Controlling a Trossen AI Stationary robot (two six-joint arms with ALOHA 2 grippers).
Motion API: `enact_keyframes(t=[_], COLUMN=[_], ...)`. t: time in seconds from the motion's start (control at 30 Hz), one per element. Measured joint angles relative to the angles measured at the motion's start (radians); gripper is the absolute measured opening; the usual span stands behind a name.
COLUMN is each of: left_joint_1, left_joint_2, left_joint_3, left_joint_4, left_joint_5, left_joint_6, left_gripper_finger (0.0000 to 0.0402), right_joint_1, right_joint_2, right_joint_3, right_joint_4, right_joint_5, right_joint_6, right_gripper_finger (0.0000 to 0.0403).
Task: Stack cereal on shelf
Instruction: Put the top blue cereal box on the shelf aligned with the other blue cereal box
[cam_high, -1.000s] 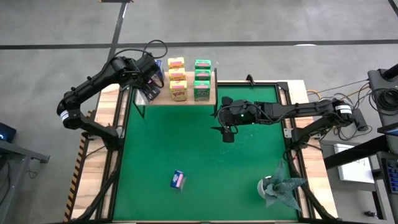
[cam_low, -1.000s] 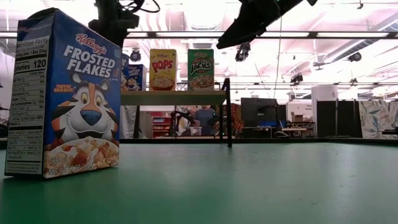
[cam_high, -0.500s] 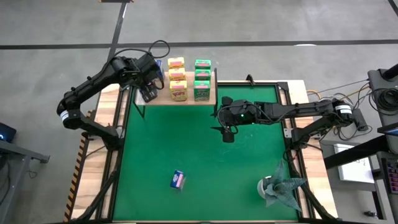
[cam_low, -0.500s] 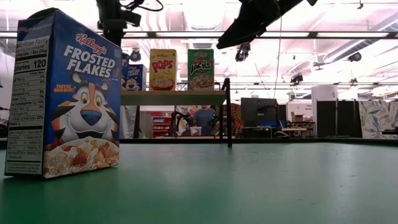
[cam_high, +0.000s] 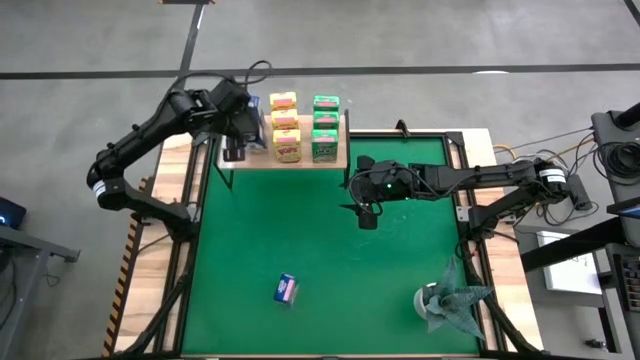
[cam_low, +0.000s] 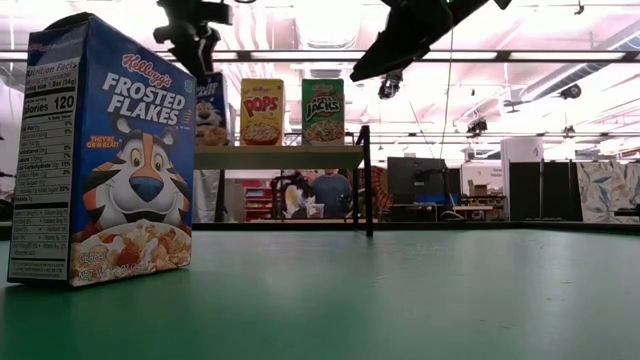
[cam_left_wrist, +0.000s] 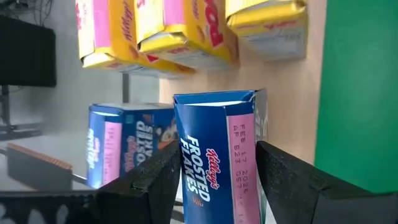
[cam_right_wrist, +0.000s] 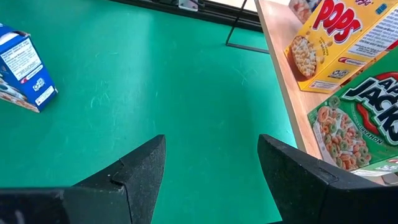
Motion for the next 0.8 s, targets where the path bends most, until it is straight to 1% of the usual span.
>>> enact_keyframes(t=[0.17,0.3,0.8], left_joint_1=[0.059,0.093,0.096], left_joint_2=[0.000,0.000,0.003], left_joint_3=[-0.001,-0.004,-0.006], left_joint_4=[0.000,0.008,0.040], left_joint_5=[0.004,0.039,0.052], left_joint_6=[0.061,0.076,0.116], left_gripper_finger=[0.0188,0.0188,0.0188], right_joint_1=[0.000,0.000,0.000], right_joint_2=[0.000,0.000,0.000], right_joint_3=[0.000,0.000,0.000], right_joint_4=[0.001,0.003,0.007], right_joint_5=[0.000,0.000,0.000], right_joint_6=[-0.003,-0.003,-0.006], right_gripper_finger=[0.0244,0.0244,0.0244])
